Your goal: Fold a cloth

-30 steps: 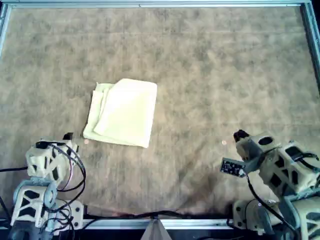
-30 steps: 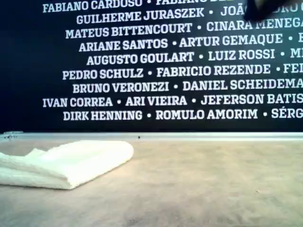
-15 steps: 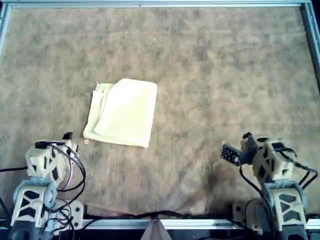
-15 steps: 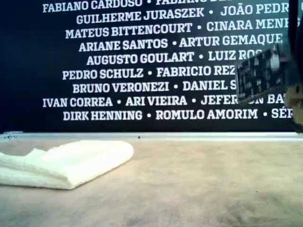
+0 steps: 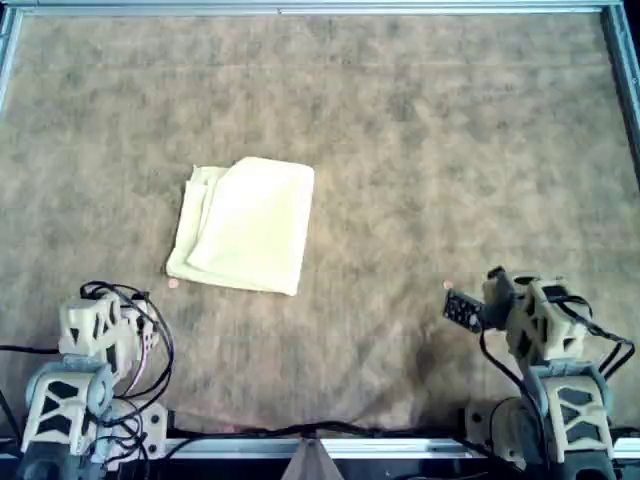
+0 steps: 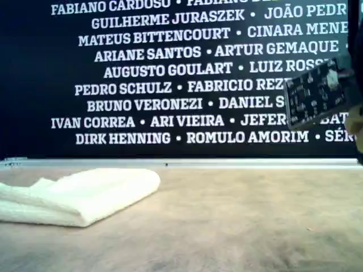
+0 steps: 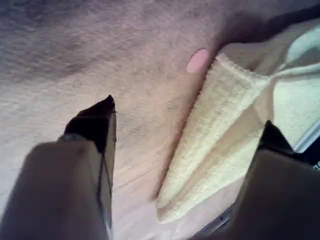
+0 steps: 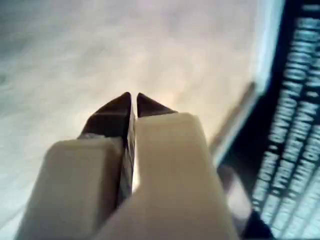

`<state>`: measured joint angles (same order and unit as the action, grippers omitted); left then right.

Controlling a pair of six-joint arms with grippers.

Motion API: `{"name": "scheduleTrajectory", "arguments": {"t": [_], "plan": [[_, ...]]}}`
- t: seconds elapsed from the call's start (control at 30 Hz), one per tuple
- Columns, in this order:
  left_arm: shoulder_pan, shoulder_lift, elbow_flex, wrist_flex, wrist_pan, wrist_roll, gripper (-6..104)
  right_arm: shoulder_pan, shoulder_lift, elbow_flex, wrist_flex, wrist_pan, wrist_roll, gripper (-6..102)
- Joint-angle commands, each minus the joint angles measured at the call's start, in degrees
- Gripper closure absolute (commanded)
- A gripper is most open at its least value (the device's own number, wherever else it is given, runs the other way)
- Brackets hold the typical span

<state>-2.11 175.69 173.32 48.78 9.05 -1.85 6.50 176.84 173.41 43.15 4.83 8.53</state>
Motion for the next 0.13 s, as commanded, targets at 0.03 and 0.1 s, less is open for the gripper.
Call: {"name": "scheduleTrajectory", "arguments": {"t": [0.03,0.1], "plan": [[1.3,1.0,-1.1,0.2,-0.4,0.3,-1,-0.4,2.3,0.7,6.2,0.3,0.09,94],[1.3,1.0,-1.1,0.2,-2.3,0.3,-1,-0.4,2.3,0.7,6.2,0.3,0.09,95]]}}
